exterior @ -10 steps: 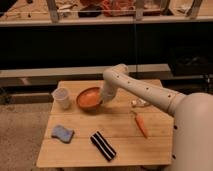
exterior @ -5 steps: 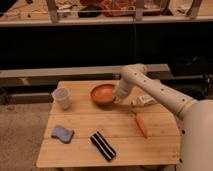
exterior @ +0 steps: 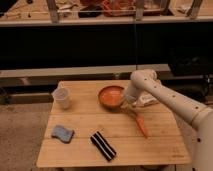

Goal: Drag the ceramic bowl in a circle

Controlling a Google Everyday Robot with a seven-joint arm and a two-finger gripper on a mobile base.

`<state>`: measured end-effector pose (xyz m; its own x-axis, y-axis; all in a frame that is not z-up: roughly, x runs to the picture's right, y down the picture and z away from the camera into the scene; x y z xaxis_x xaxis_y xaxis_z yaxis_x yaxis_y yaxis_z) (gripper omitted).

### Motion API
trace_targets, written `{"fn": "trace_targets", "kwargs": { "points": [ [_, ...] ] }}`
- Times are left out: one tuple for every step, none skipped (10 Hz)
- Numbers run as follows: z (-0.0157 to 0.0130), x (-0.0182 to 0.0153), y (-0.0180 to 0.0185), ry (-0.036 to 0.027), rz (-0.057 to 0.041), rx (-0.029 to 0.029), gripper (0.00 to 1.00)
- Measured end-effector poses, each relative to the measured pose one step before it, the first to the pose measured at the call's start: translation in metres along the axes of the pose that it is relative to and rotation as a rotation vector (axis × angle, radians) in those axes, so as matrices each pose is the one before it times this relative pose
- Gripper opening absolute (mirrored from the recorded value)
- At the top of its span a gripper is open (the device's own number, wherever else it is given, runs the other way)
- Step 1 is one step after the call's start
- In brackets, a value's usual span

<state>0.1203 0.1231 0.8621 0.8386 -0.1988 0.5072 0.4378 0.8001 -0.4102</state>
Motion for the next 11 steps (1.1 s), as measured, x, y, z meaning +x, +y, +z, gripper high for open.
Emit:
{"fn": "trace_targets", "kwargs": {
  "points": [
    [-0.00087, -0.00108, 0.01071, -0.00093, 0.00516, 0.00050, 0.01],
    [-0.00200, -0.00656, 0.02350, -0.00483, 0.00547, 0.00092, 0.01],
    [-0.00055, -0.00345, 0.01301, -0.00241, 0.00071, -0.00283, 0.01],
    [-0.00110, -0.00394, 0.01075, 0.00179, -0.00236, -0.00299, 0.01],
    [-0.00033, -0.01193, 0.01922, 0.01118, -0.02059, -0.01044, 0.01],
    [-0.00105, -0.01127, 0.01020, 0.01878, -0.02887, -0.00412, 0.01],
    [-0.00054, -0.01363, 0.00448, 0.01743, -0.03697, -0.00322, 0.01],
    [0.00006, -0.01403, -0.00135, 0.01352, -0.03752, -0.00287, 0.01],
    [0.00174, -0.01817, -0.00709, 0.01286, -0.04843, -0.00508, 0.01],
    [0.00275, -0.01379, -0.00648, 0.00464, -0.03343, -0.00546, 0.01],
    [0.00373, -0.01469, -0.00996, 0.00187, -0.03959, -0.00431, 0.01]
  ]
}}
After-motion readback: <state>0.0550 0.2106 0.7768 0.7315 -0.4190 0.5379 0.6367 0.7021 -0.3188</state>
